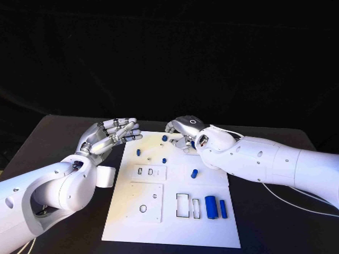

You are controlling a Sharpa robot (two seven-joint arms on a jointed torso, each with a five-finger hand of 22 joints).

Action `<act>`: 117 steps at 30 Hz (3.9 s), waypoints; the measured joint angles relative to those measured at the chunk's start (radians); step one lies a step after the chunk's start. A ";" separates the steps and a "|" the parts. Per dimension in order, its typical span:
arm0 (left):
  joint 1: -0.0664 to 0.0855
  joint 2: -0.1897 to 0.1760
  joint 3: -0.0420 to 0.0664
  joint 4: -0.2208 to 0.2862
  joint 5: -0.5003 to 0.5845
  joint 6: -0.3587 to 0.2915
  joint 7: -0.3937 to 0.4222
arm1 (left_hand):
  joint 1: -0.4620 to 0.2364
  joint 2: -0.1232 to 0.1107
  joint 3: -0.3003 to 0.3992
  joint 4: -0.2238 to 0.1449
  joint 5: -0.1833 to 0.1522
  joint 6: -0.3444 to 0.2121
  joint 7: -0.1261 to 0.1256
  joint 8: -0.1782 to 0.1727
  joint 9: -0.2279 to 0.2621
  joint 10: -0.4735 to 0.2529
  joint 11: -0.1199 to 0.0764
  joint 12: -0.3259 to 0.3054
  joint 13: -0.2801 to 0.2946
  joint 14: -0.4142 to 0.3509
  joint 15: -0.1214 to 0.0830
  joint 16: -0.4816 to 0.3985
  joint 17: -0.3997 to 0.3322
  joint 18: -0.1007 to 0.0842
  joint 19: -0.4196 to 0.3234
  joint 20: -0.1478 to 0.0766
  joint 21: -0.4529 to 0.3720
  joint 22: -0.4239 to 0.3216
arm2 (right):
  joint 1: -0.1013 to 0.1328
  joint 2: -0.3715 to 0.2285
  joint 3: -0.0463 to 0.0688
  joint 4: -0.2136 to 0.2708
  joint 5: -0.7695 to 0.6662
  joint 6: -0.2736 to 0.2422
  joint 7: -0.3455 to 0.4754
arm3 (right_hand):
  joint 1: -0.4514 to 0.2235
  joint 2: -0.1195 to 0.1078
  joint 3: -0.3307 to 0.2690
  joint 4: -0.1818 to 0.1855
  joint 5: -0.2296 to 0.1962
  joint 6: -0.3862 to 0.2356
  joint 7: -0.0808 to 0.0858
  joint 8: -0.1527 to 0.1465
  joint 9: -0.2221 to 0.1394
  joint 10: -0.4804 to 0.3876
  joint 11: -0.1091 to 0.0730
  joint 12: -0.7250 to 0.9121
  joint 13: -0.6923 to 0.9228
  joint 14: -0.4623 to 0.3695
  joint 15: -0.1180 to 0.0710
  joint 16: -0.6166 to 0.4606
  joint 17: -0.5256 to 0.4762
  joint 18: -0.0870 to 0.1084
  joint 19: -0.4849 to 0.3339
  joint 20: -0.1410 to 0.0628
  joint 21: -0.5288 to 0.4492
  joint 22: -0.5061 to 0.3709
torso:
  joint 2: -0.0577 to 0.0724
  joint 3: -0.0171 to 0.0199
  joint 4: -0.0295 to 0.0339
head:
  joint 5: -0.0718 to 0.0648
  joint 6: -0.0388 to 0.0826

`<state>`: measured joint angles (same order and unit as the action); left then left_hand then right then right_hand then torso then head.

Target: Assemble the parts on the task board

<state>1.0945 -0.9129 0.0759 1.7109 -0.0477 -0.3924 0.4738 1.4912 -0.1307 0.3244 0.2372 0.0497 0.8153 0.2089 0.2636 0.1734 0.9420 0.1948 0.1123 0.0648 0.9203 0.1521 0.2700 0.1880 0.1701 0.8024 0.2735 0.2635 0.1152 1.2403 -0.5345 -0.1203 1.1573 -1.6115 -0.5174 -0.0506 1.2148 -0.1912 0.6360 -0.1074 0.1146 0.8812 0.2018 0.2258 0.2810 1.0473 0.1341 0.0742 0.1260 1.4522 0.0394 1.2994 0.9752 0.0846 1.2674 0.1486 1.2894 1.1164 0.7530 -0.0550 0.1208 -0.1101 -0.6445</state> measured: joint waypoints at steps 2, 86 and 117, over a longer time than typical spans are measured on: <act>0.000 -0.002 0.000 0.000 0.000 0.000 0.000 | 0.000 0.000 0.000 0.000 0.000 0.000 0.000 0.000 0.000 0.000 0.000 0.000 0.000 0.000 0.000 0.000 0.000 0.000 0.000 0.000 0.000 0.000 | 0.004 -0.042 0.006 0.046 0.005 -0.005 0.000 | 0.000 0.000 -0.003 0.003 0.009 0.013 -0.002 0.000 0.004 0.020 -0.004 0.012 0.000 0.000 0.000 0.001 0.006 0.000 0.009 -0.002 0.006 0.012 | 0.000 0.0000 -0.0008 | 0.000 0.002; -0.001 -0.004 0.000 -0.009 0.000 0.004 -0.010 | -0.004 -0.004 0.006 0.000 0.000 0.000 0.000 -0.005 -0.001 0.000 0.000 0.000 0.000 0.000 0.000 0.000 0.001 0.000 0.000 0.000 0.000 -0.002 | 0.008 -0.230 0.026 0.132 0.224 0.207 -0.089 | 0.033 0.010 -0.192 0.152 0.073 -0.002 -0.067 0.142 0.118 0.358 -0.089 1.218 1.168 0.013 -0.052 0.211 0.333 -0.034 0.199 -0.052 0.192 0.191 | -0.001 0.0066 -0.0149 | -0.006 -0.008; -0.001 0.001 0.000 -0.015 0.000 0.004 -0.013 | -0.004 -0.004 0.006 0.000 0.000 0.000 0.000 -0.005 0.000 0.000 0.000 -0.008 0.000 0.000 0.000 -0.005 0.002 0.000 0.000 0.000 0.000 -0.003 | 0.008 -0.140 0.025 0.274 0.048 -0.031 -0.132 | 0.014 0.017 -0.143 0.163 0.149 0.004 -0.062 0.148 0.118 0.385 -0.097 1.256 1.182 0.013 -0.067 0.215 0.332 -0.042 0.199 -0.060 0.203 0.191 | -0.001 0.0047 -0.0129 | 0.009 0.000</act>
<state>1.0938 -0.9116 0.0756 1.6955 -0.0476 -0.3886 0.4613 1.4873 -0.1347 0.3300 0.2371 0.0497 0.8153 0.2089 0.2588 0.1729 0.9420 0.1948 0.1043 0.0648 0.9203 0.1522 0.2652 0.1900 0.1700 0.8023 0.2735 0.2635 0.1123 1.2480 -0.6749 -0.0950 1.4315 -1.5637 -0.5483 -0.1830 1.2287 -0.1739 0.4932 0.0554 0.2636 0.8850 0.1397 0.3735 0.3986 1.4328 0.0376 1.3298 1.3081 1.4649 -0.0271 1.5148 1.3076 0.0427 1.4660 0.0891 1.4925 1.3079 0.7518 -0.0503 0.1079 -0.1015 -0.6448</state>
